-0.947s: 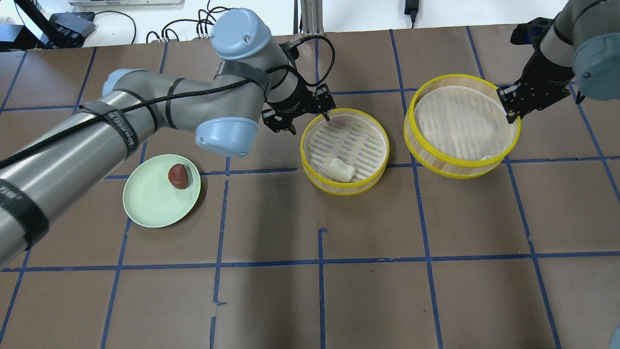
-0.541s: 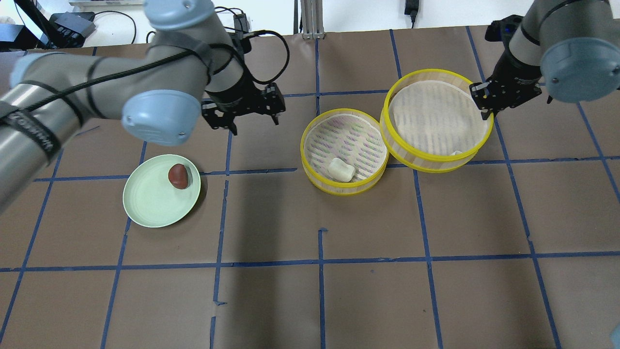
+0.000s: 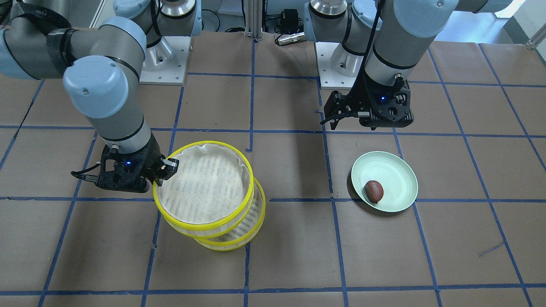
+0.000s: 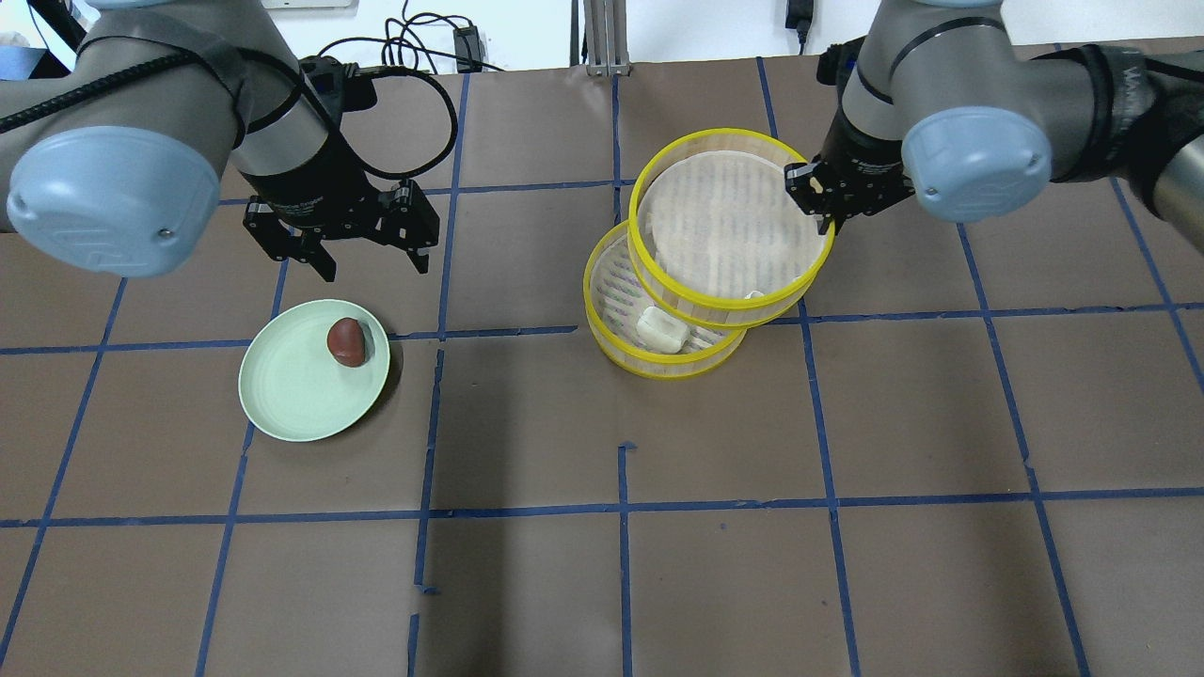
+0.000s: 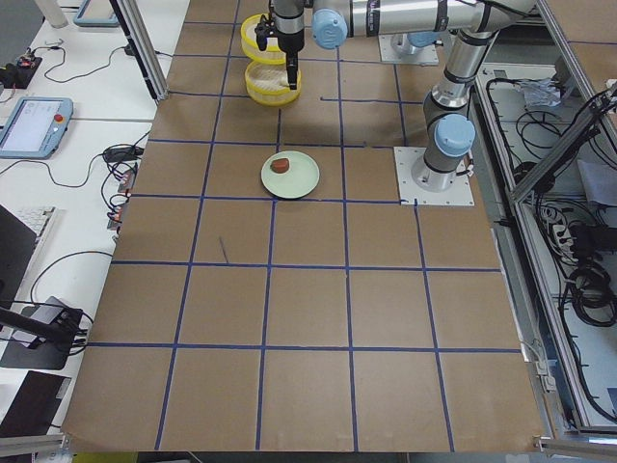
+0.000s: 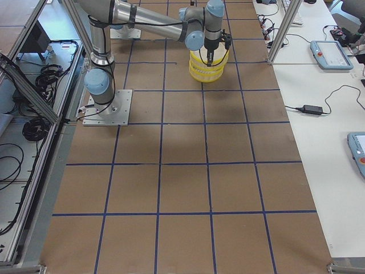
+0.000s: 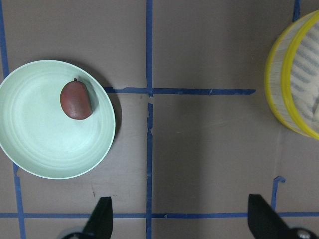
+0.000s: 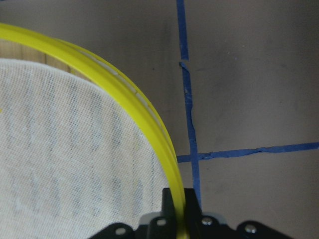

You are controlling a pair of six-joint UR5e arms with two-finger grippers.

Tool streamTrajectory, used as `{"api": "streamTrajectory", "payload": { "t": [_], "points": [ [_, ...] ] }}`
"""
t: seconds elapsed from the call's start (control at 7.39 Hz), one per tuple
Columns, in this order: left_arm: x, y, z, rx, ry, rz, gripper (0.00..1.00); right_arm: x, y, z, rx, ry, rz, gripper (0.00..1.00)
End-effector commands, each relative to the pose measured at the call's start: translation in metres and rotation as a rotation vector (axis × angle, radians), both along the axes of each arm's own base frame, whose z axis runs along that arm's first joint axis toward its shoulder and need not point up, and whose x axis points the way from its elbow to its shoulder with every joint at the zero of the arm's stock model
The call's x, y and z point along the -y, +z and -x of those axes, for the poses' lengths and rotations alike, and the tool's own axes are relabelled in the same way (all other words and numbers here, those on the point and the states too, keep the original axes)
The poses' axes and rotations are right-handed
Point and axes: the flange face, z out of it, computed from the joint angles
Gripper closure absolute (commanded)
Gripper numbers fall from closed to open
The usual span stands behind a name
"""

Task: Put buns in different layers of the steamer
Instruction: 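Lower the top tier onto the bottom tier and align it, right gripper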

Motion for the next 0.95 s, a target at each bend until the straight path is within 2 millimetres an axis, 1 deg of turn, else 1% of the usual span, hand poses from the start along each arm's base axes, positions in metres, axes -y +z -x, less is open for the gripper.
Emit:
{"api": "streamTrajectory", "payload": {
  "t": [0.0,0.14,0.27,0.54,0.81],
  "points": [
    [-0.001,0.0,-0.006,0.034,-0.015,-0.002,0.03,0.006,-0.031,-0.013,-0.025,-0.007,-0.027,0.85],
    [-0.001,-0.001,-0.007,0.034,-0.015,-0.003,0.03,0.009,-0.041,-0.013,-0.025,-0.013,-0.038,0.85],
    [0.0,0.0,-0.009,0.034,-0.012,-0.002,0.03,0.008,-0.043,-0.014,-0.025,-0.016,-0.042,0.85],
    [0.001,-0.002,-0.009,0.032,-0.015,-0.005,0.03,0.006,-0.048,-0.024,-0.028,-0.012,-0.048,0.85],
    [0.001,-0.002,-0.009,0.032,-0.015,-0.005,0.03,0.007,-0.046,-0.024,-0.026,-0.013,-0.042,0.85]
  ]
}}
